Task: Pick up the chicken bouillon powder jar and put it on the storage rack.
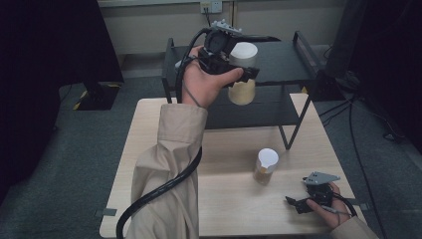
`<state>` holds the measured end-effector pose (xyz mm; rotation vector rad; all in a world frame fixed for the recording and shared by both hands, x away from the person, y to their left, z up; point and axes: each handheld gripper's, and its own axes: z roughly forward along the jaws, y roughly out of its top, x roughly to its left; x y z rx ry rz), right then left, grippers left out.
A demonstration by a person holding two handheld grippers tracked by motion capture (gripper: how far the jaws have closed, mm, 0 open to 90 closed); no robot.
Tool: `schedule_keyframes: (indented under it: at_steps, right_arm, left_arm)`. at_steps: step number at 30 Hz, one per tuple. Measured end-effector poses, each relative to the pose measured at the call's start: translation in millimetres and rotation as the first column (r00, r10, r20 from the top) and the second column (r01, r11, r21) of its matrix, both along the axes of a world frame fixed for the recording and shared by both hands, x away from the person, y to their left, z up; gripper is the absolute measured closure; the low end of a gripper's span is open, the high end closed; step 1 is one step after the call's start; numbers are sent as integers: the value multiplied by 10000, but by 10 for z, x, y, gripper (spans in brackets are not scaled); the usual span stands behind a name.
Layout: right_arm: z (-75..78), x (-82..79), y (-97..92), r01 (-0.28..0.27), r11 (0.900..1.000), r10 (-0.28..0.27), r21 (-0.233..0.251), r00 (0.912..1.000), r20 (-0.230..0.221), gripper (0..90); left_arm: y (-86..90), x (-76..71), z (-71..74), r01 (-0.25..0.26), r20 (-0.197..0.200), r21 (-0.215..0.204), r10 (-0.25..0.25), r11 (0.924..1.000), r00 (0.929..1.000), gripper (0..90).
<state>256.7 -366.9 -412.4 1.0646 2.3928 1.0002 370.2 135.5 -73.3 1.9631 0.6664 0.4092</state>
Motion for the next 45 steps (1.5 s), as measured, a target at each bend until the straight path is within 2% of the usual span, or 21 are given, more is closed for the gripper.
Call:
schedule_keyframes:
  at_steps: [11,18,25,33,45]
  right_arm:
    - [0,0,0,2,10000,-2,2,10000,-2,0]
    - [0,0,-1,-1,10000,1,1,10000,1,0]
    - [1,-1,1,3,10000,-3,-9,10000,1,0]
    - [0,-1,0,3,10000,-3,-9,10000,4,0]
    - [-1,0,-1,1,10000,-1,5,10000,0,0]
  left_arm:
    - [-7,89,105,-169,-31,-54,169,9998,9999,348]
    - [11,131,160,-479,4,1,479,9989,9989,348]
    - [21,200,156,-885,13,-97,885,9960,9961,348]
    - [-24,268,185,-1121,168,168,1118,9936,9936,348]
    - [-59,333,126,-1420,228,163,1416,9897,9897,348]
